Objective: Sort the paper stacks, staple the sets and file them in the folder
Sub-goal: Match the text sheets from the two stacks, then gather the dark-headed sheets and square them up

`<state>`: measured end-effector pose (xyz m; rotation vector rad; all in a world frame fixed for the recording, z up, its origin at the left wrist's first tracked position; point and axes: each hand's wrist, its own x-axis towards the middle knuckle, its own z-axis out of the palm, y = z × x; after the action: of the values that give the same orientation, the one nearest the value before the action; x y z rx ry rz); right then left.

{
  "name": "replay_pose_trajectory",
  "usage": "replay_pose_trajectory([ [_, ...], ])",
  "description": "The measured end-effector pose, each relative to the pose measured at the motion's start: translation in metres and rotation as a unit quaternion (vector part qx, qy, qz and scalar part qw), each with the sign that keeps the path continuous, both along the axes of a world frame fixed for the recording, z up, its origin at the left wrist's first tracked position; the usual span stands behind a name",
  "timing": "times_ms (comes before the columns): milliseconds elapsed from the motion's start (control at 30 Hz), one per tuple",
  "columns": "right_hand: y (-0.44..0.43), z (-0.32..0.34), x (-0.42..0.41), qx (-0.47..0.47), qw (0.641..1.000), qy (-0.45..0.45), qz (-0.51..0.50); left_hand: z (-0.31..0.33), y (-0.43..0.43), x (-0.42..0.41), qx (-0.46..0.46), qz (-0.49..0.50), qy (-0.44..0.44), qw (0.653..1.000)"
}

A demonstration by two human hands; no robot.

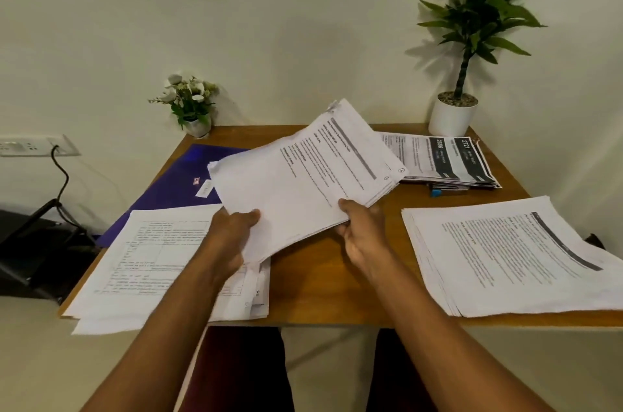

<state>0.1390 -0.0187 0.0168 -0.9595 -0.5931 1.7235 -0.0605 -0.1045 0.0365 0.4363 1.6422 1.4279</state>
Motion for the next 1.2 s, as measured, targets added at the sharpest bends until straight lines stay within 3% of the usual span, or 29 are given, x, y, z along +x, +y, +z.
replay_pose_trajectory([
  [167, 0.013, -0.013, -0.015, 0.065, 0.998, 0.018, 0.011, -0.002, 0.019, -0.066, -0.07, -0.014, 0.084, 0.994],
  [300, 0.025, -0.026, -0.021, 0.148, 0.987, -0.063, 0.029, -0.001, 0.036, -0.132, -0.062, -0.026, 0.087, 0.994],
  [400, 0.031, -0.031, -0.029, 0.19, 0.968, -0.144, 0.079, 0.0, 0.06, -0.178, -0.035, -0.047, 0.13, 0.99],
  [467, 0.031, -0.034, -0.03, 0.203, 0.958, -0.179, 0.09, 0.004, 0.075, -0.202, -0.07, -0.057, 0.193, 0.977],
  [533, 0.031, -0.036, -0.03, 0.216, 0.951, -0.201, 0.089, 0.004, 0.096, -0.227, -0.151, -0.077, 0.278, 0.946],
  [600, 0.03, -0.037, -0.03, 0.221, 0.947, -0.217, 0.083, 0.006, 0.108, -0.247, -0.23, -0.095, 0.379, 0.891],
  [633, 0.029, -0.037, -0.029, 0.222, 0.945, -0.225, 0.08, 0.009, 0.111, -0.25, -0.262, -0.124, 0.448, 0.846],
  [700, 0.028, -0.037, -0.03, 0.224, 0.942, -0.237, 0.076, 0.011, 0.119, -0.257, -0.282, -0.174, 0.507, 0.796],
  [767, 0.028, -0.038, -0.032, 0.231, 0.938, -0.25, 0.071, 0.005, 0.131, -0.264, -0.287, -0.195, 0.509, 0.788],
  [867, 0.029, -0.039, -0.031, 0.239, 0.935, -0.256, 0.062, -0.008, 0.15, -0.27, -0.303, -0.154, 0.478, 0.81],
  [1000, 0.03, -0.041, -0.03, 0.245, 0.934, -0.254, 0.052, -0.014, 0.16, -0.263, -0.281, -0.114, 0.501, 0.81],
  [1067, 0.029, -0.042, -0.03, 0.249, 0.931, -0.263, 0.054, -0.016, 0.158, -0.246, -0.294, -0.057, 0.558, 0.774],
  [1133, 0.028, -0.042, -0.03, 0.25, 0.93, -0.264, 0.057, -0.017, 0.158, -0.219, -0.297, -0.013, 0.648, 0.701],
  [1200, 0.026, -0.04, -0.029, 0.247, 0.934, -0.254, 0.051, -0.015, 0.162, -0.178, -0.244, -0.041, 0.716, 0.653],
])
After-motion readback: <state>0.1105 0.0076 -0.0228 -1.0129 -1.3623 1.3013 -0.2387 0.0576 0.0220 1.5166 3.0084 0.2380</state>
